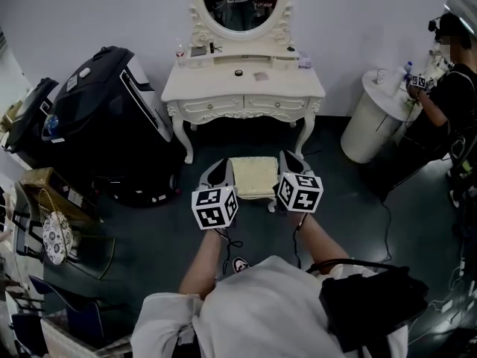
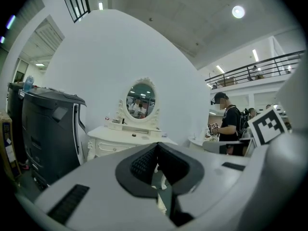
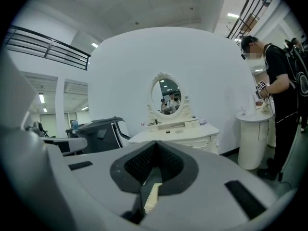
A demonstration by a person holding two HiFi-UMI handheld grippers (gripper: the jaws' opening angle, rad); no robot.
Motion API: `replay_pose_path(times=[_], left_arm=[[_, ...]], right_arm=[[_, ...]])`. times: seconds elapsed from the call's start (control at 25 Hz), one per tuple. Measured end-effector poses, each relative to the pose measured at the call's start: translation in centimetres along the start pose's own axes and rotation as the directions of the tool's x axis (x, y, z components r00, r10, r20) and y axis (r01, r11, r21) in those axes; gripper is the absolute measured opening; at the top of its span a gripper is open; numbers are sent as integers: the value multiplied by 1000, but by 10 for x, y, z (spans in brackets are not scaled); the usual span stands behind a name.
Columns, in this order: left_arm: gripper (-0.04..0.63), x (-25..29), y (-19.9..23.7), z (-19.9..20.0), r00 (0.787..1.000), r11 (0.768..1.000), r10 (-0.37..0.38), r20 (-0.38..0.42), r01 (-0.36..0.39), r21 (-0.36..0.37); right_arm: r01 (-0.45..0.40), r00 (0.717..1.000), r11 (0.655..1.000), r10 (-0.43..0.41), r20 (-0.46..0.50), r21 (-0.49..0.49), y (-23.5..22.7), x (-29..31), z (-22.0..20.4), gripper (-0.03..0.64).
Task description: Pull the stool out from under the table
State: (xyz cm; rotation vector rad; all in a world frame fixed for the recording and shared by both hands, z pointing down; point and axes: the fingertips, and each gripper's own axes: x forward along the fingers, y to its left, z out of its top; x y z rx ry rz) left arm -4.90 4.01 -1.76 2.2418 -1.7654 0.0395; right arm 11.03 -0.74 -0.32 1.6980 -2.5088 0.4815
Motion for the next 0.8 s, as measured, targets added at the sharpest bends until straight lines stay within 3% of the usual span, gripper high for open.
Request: replay_pose_path(times=[0.8], left_arm=[[9,42,-3,-5,999,999,-32,-14,31,-13]], right_arm=[[-10,1000,1000,10,-7,11,-6,34,-2,-2]])
